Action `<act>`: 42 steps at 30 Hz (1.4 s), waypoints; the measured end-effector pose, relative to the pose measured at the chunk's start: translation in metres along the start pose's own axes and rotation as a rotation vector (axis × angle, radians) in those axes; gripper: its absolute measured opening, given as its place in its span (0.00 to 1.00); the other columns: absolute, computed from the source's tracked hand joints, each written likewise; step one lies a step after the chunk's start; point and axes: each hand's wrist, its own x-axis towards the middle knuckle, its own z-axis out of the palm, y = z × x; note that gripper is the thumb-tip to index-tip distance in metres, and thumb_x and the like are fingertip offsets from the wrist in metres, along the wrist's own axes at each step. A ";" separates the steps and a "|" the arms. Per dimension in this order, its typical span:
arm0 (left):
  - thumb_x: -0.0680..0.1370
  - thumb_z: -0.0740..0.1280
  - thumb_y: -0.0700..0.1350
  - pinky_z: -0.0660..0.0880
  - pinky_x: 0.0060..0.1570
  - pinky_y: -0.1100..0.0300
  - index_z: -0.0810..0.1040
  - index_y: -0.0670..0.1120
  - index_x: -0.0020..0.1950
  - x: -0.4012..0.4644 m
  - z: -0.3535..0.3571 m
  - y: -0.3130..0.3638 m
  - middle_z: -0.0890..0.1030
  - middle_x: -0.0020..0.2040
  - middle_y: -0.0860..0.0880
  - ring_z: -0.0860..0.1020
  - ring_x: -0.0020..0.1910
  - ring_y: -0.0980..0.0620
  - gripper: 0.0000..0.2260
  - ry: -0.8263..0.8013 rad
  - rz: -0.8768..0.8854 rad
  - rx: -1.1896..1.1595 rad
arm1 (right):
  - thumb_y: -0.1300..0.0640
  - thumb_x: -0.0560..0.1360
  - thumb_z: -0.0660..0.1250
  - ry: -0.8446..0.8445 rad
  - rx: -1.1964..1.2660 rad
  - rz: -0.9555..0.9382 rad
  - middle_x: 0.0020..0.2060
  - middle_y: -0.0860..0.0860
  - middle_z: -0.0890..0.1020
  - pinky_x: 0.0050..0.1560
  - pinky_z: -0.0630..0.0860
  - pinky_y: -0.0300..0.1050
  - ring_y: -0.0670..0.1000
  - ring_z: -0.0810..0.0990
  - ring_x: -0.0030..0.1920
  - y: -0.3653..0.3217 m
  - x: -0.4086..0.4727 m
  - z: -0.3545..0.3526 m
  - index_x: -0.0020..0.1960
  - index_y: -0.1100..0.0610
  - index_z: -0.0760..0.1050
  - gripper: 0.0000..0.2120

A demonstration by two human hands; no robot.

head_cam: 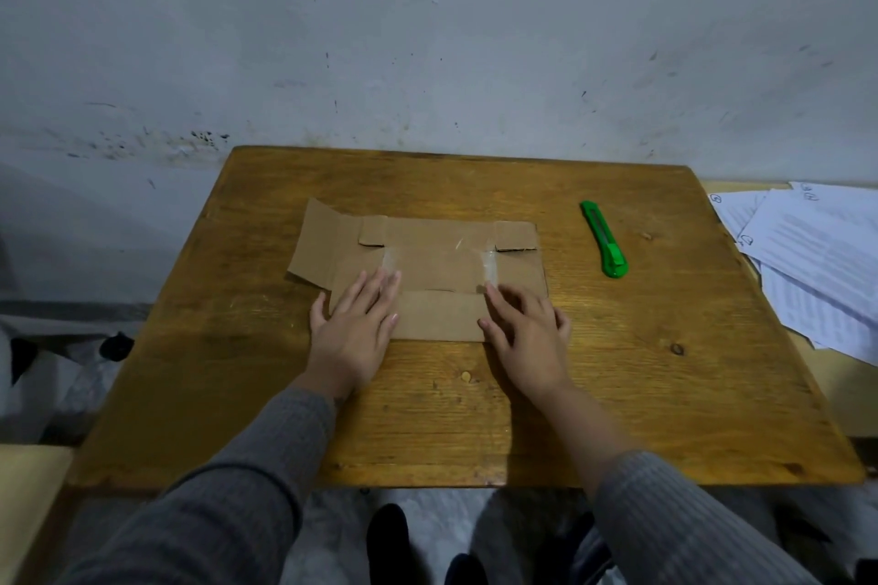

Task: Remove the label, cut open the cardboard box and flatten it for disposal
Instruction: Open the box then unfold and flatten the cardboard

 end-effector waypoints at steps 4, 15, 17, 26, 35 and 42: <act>0.83 0.44 0.55 0.41 0.72 0.37 0.45 0.60 0.78 0.000 0.009 0.001 0.45 0.79 0.58 0.42 0.77 0.57 0.22 0.012 -0.008 0.010 | 0.44 0.81 0.50 -0.094 -0.132 -0.023 0.77 0.48 0.54 0.72 0.39 0.66 0.51 0.50 0.76 -0.001 -0.002 0.006 0.75 0.41 0.56 0.23; 0.80 0.37 0.62 0.36 0.72 0.37 0.37 0.45 0.78 0.051 0.002 0.045 0.36 0.78 0.48 0.34 0.76 0.50 0.32 -0.018 0.027 0.308 | 0.42 0.80 0.49 -0.170 -0.196 -0.018 0.78 0.47 0.50 0.67 0.34 0.73 0.50 0.45 0.77 -0.001 0.006 -0.002 0.75 0.40 0.52 0.24; 0.80 0.38 0.62 0.36 0.73 0.39 0.39 0.46 0.78 0.057 0.006 0.042 0.37 0.79 0.49 0.36 0.77 0.52 0.31 -0.051 0.037 0.245 | 0.38 0.78 0.49 -0.142 -0.176 0.025 0.78 0.48 0.45 0.68 0.33 0.72 0.51 0.41 0.77 0.000 0.006 0.001 0.76 0.43 0.46 0.29; 0.82 0.41 0.58 0.38 0.74 0.45 0.42 0.47 0.79 0.059 0.013 0.037 0.41 0.79 0.51 0.39 0.77 0.53 0.28 0.006 0.045 0.122 | 0.28 0.73 0.40 -0.205 -0.145 0.368 0.77 0.49 0.37 0.63 0.24 0.69 0.50 0.30 0.74 0.023 0.007 -0.010 0.77 0.54 0.40 0.42; 0.82 0.42 0.58 0.37 0.74 0.45 0.44 0.46 0.79 0.056 0.014 0.035 0.43 0.79 0.51 0.40 0.77 0.54 0.28 0.051 0.058 0.103 | 0.40 0.79 0.48 -0.187 0.642 0.317 0.75 0.40 0.49 0.75 0.34 0.54 0.44 0.37 0.74 -0.021 0.009 -0.029 0.77 0.46 0.47 0.28; 0.82 0.42 0.54 0.37 0.74 0.46 0.43 0.46 0.79 0.053 0.013 0.035 0.42 0.79 0.51 0.39 0.77 0.54 0.26 0.057 0.064 0.108 | 0.35 0.77 0.40 -0.246 0.202 -0.021 0.76 0.46 0.37 0.72 0.28 0.51 0.43 0.33 0.75 -0.031 0.017 -0.002 0.76 0.52 0.34 0.35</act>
